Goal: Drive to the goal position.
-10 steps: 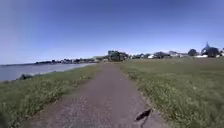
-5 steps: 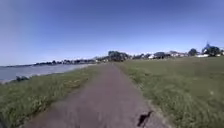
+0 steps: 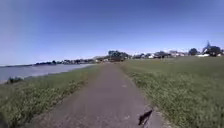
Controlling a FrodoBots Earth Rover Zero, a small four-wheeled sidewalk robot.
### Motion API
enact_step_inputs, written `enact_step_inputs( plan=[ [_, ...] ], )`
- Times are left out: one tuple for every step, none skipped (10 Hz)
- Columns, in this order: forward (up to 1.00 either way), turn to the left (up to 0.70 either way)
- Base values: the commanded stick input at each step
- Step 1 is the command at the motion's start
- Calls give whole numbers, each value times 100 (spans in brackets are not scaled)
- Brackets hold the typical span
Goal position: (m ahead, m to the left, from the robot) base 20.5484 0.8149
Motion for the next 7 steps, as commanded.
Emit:
enact_step_inputs(
  plan=[
    [70,0],
    [70,0],
    [70,0],
    [70,0],
    [70,0],
    [70,0],
    [70,0]
  ],
)
